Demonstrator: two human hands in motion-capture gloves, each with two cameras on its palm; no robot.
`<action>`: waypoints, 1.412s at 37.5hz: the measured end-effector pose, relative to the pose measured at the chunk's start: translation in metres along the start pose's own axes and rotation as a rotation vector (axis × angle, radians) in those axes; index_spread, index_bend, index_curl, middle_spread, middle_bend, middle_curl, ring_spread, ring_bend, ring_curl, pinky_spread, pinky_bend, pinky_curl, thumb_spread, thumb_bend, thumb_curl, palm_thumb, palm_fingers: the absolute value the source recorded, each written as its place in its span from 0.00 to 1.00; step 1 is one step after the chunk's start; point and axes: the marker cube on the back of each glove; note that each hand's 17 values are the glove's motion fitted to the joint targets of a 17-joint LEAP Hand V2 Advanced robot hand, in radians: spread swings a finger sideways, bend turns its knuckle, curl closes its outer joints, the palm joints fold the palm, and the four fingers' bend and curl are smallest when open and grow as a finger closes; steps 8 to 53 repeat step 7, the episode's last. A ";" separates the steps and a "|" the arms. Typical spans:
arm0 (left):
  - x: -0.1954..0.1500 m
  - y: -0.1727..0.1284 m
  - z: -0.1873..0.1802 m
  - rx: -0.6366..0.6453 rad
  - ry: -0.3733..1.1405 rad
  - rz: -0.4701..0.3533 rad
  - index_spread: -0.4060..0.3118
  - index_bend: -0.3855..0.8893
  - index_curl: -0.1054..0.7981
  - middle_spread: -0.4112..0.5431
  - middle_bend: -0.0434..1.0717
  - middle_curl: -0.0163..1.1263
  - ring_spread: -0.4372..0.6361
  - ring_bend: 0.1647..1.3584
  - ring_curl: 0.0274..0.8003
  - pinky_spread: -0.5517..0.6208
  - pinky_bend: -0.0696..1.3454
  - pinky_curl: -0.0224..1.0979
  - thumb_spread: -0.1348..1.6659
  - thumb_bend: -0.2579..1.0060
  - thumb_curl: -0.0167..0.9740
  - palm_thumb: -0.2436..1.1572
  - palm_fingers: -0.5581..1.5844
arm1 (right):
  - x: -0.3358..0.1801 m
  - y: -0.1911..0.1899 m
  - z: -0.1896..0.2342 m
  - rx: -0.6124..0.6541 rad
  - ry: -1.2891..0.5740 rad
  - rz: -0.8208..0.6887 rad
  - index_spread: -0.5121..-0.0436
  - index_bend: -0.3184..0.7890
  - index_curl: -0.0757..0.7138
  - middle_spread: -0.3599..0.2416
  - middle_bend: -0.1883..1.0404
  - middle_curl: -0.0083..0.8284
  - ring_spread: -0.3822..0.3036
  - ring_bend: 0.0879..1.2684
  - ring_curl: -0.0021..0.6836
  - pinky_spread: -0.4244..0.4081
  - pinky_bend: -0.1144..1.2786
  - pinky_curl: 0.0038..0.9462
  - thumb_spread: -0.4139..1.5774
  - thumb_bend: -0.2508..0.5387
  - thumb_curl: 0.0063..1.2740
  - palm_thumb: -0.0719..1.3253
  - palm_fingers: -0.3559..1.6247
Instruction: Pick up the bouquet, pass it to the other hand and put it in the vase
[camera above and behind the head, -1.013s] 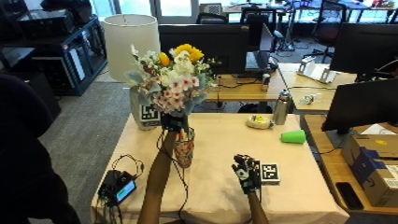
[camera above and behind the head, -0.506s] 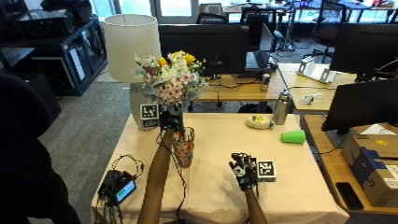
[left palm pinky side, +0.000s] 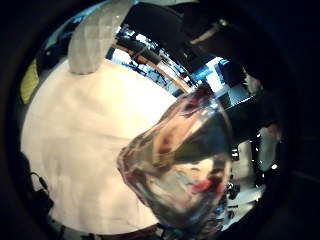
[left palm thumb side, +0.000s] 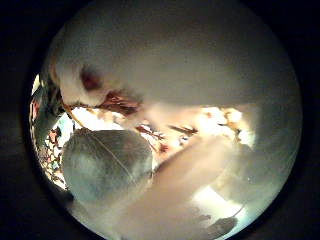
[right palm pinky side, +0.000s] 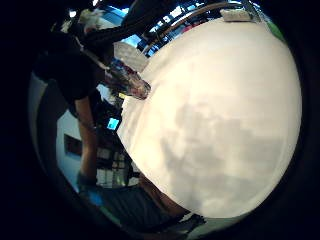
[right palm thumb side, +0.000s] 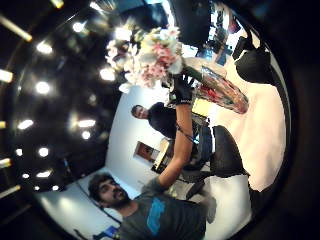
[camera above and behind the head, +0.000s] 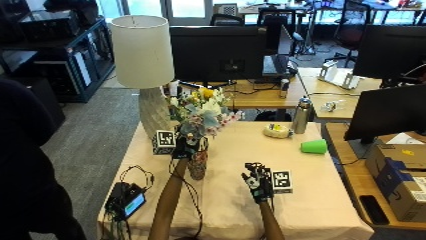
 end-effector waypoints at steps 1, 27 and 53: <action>0.001 0.008 -0.003 0.007 -0.055 -0.057 0.51 0.37 0.44 0.23 0.31 0.46 0.27 0.38 0.52 0.60 0.29 0.39 0.55 0.14 0.56 0.59 0.46 | -0.001 0.000 0.000 -0.002 -0.006 -0.031 0.44 0.40 0.50 0.37 0.38 0.53 0.42 0.23 0.55 0.74 0.33 0.36 0.71 0.29 0.43 0.68 0.64; 0.036 0.041 -0.023 0.051 -0.095 -0.030 0.58 0.39 0.42 0.35 0.26 0.41 0.41 0.35 0.47 0.75 0.27 0.35 0.56 0.15 0.50 0.51 0.43 | -0.008 0.001 -0.004 0.013 0.003 0.000 0.44 0.40 0.50 0.36 0.37 0.53 0.42 0.22 0.56 0.75 0.32 0.37 0.71 0.29 0.43 0.67 0.64; 0.036 0.041 -0.023 0.051 -0.095 -0.030 0.58 0.39 0.42 0.35 0.26 0.41 0.41 0.35 0.47 0.75 0.27 0.35 0.56 0.15 0.50 0.51 0.43 | -0.008 0.001 -0.004 0.013 0.003 0.000 0.44 0.40 0.50 0.36 0.37 0.53 0.42 0.22 0.56 0.75 0.32 0.37 0.71 0.29 0.43 0.67 0.64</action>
